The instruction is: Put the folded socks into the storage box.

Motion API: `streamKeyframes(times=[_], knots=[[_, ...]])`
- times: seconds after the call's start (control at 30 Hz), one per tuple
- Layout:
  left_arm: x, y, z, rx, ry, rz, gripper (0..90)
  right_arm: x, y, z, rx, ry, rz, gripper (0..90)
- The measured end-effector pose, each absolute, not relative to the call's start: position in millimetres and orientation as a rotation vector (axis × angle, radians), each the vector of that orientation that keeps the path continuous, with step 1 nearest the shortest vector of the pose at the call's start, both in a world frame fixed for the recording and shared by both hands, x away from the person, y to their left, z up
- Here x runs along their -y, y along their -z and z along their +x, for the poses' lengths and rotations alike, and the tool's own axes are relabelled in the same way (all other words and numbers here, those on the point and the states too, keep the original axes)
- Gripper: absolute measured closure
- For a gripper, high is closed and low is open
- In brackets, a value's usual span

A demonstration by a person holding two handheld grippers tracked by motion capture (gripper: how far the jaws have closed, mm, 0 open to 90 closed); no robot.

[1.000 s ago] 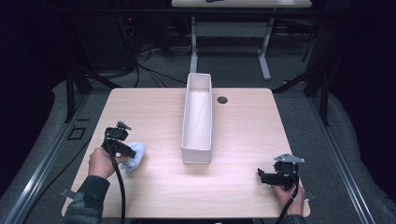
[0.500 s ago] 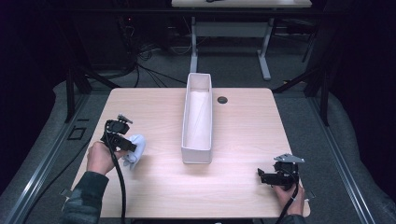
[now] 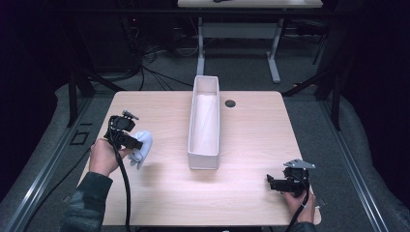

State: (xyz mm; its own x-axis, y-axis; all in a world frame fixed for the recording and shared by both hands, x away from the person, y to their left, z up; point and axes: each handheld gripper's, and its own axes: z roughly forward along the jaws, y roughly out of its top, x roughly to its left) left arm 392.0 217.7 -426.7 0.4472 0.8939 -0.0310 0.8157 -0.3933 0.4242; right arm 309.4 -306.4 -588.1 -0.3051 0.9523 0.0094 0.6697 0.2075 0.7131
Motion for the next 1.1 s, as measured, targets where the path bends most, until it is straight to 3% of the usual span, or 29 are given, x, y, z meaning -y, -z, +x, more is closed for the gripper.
streamKeyframes(times=[1.1], knots=[[-174, 373, 401, -1.321, -0.354, 2.322, 75.8, 307, 588, 309, -2.052, -0.867, 1.504, 5.0]])
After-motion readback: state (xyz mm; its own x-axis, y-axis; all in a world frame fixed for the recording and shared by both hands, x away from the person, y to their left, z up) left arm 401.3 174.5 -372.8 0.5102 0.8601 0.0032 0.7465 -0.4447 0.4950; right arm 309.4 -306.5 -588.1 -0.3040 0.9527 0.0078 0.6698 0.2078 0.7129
